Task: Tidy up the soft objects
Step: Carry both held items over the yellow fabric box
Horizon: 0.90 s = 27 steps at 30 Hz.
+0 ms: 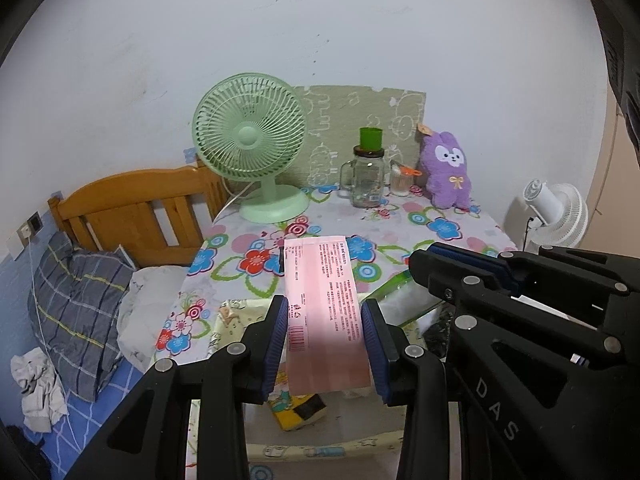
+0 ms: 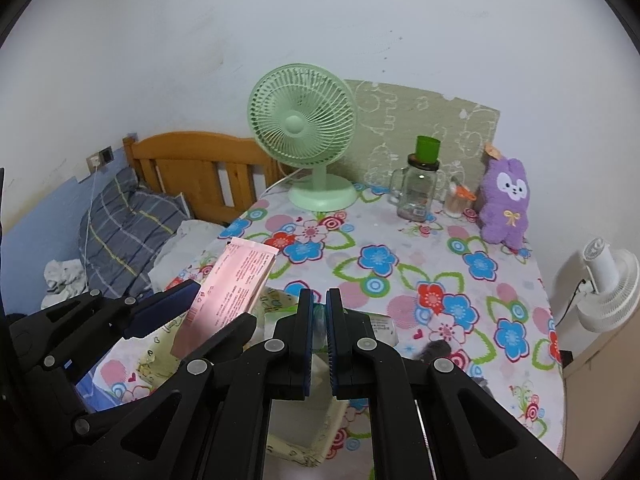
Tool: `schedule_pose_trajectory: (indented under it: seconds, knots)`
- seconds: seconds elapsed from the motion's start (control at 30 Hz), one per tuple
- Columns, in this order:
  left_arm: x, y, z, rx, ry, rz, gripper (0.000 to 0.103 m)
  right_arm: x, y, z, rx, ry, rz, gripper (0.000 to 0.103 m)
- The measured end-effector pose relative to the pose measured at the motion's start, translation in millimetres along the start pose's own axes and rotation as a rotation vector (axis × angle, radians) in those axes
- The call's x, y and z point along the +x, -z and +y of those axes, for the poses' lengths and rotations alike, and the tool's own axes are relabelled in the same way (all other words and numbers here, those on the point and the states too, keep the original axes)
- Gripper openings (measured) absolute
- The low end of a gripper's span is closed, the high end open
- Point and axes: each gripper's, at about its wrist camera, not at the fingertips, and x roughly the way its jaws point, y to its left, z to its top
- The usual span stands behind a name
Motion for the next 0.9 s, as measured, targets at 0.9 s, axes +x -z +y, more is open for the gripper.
schedule_pose_trajectory:
  seconds: [0.9]
  knots:
    - [42,49,35,-0.001,-0.059,0.17,0.04,68,40,36,0.009,-0.131,0.155,0.009]
